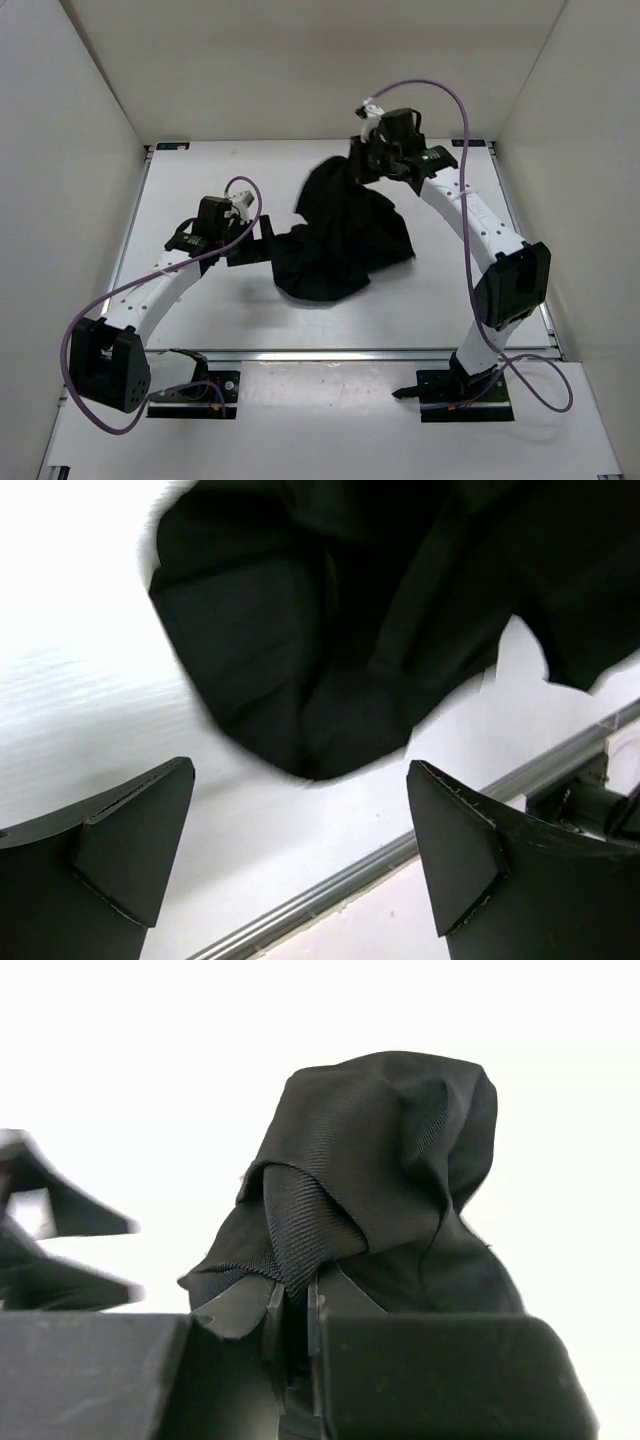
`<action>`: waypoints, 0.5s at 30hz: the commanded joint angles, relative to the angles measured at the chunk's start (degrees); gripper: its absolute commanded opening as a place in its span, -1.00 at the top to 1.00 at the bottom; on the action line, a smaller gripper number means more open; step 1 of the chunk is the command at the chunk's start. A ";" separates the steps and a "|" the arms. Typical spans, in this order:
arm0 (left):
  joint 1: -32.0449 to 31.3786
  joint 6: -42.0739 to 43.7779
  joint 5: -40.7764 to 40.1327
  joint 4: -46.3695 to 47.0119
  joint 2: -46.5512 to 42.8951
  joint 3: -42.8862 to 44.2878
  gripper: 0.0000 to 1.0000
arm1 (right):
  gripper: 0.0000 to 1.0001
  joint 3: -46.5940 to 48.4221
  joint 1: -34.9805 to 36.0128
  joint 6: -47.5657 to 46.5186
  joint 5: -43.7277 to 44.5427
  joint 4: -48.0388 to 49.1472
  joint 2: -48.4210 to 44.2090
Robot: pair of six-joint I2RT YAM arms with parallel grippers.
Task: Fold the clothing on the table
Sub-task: Move the skirt to the center of the board
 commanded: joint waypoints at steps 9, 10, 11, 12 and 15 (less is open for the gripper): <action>4.68 0.12 -2.72 1.86 -5.11 3.02 -0.97 | 1.00 -25.42 -15.24 4.72 -0.43 17.81 -17.70; 4.51 0.30 -2.11 2.03 -5.11 3.02 -0.98 | 1.00 -28.34 -16.67 4.98 -1.49 15.55 -16.83; 4.42 -0.23 -2.62 2.65 -5.55 2.93 -0.97 | 1.00 -29.76 -19.64 3.85 -4.64 12.39 -16.30; 4.59 -0.49 -2.71 2.74 -5.90 2.84 -0.98 | 1.00 -32.21 -21.41 1.84 -7.45 11.32 -15.43; 4.25 -1.28 -2.89 4.58 -6.43 1.35 -0.97 | 1.00 -37.84 -21.43 -2.30 -7.58 7.00 -14.54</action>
